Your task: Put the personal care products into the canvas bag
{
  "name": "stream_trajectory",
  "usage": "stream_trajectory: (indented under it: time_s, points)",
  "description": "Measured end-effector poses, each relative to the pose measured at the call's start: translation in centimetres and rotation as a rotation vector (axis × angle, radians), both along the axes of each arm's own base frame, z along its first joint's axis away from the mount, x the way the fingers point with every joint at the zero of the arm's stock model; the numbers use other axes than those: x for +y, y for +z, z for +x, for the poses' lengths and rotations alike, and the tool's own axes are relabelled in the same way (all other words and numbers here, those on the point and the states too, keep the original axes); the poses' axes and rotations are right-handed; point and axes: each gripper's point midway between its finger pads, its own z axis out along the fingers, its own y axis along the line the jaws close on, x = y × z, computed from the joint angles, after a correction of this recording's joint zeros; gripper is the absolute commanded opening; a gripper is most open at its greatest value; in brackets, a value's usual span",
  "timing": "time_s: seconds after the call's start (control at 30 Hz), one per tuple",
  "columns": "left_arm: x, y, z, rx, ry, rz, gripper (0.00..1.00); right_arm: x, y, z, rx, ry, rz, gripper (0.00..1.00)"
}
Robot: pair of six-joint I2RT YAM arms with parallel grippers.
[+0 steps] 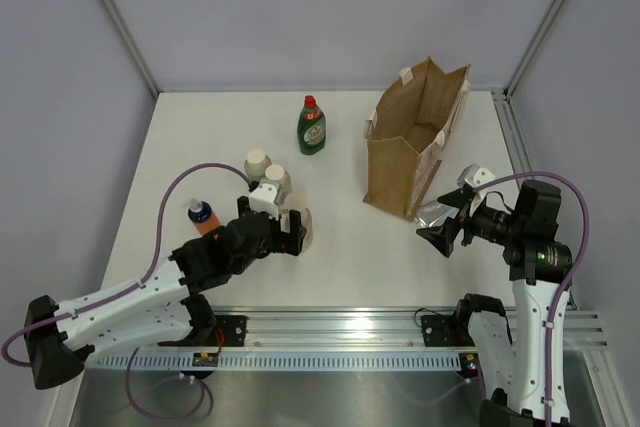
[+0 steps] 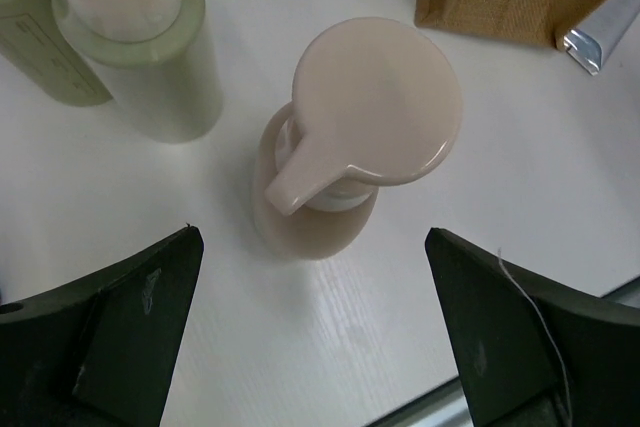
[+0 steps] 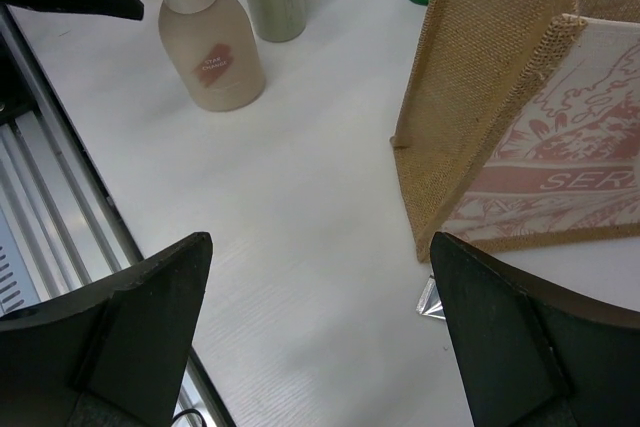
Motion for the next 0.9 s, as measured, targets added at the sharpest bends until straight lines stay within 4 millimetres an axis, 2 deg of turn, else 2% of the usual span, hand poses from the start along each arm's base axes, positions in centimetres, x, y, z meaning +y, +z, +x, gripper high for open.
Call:
stream_trajectory:
  time_s: [0.2, 0.3, 0.6, 0.7, 0.8, 0.9]
  points:
    - [-0.9, -4.9, 1.6, -0.074, 0.051, 0.032, 0.99, 0.2, 0.2, -0.2, -0.015, 0.01, 0.001, 0.99]
    - [-0.9, -6.3, 2.1, -0.112, 0.058, 0.033, 0.99, 0.2, 0.3, -0.3, -0.018, 0.016, 0.002, 0.99]
    - [-2.5, -6.8, 4.2, -0.18, 0.099, 0.004, 0.97, 0.2, 0.3, -0.3, -0.026, 0.02, -0.001, 1.0]
    - [-2.8, -7.1, 4.6, -0.188, 0.112, 0.001, 0.9, 0.2, 0.3, -0.3, -0.028, 0.02, -0.002, 0.99]
    - [-2.9, -7.2, 5.0, -0.199, 0.126, -0.001, 0.76, 0.2, 0.3, -0.3, -0.03, 0.021, -0.004, 1.0]
    - [-3.0, -7.0, 5.3, -0.214, 0.134, -0.004, 0.55, 0.3, 0.3, -0.4, -0.032, 0.024, -0.003, 0.99]
